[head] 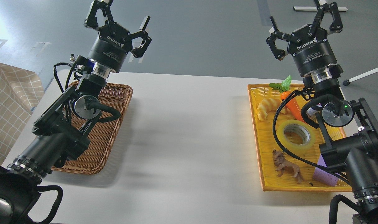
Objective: Place and transfer tape with both arms
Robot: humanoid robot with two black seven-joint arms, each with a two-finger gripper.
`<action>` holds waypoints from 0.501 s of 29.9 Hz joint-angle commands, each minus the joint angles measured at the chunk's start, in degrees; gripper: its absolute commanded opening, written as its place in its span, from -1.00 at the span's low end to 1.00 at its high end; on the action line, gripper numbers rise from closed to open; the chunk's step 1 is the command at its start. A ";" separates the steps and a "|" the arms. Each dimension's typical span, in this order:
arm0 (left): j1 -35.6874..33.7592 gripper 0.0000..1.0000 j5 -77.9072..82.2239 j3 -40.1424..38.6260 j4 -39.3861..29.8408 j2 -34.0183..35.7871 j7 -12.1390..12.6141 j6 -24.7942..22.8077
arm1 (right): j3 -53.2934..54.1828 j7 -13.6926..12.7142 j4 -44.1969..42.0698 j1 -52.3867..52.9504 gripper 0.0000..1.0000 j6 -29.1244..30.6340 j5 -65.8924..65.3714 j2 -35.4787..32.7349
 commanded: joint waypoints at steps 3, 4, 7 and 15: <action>0.00 0.95 -0.01 0.06 0.00 0.08 0.03 0.00 | 0.04 0.00 0.01 0.00 1.00 0.01 0.00 0.00; 0.09 0.95 -0.01 0.06 0.00 0.08 0.03 0.00 | -0.05 0.00 0.01 0.00 1.00 0.01 0.00 0.00; 0.00 0.95 -0.01 0.06 0.00 0.08 0.03 0.00 | -0.05 -0.09 -0.08 0.00 1.00 0.01 0.00 -0.18; 0.00 0.95 -0.01 0.06 0.00 0.00 -0.05 0.00 | -4.16 -0.18 -0.08 -0.35 1.00 -0.87 -0.96 -4.73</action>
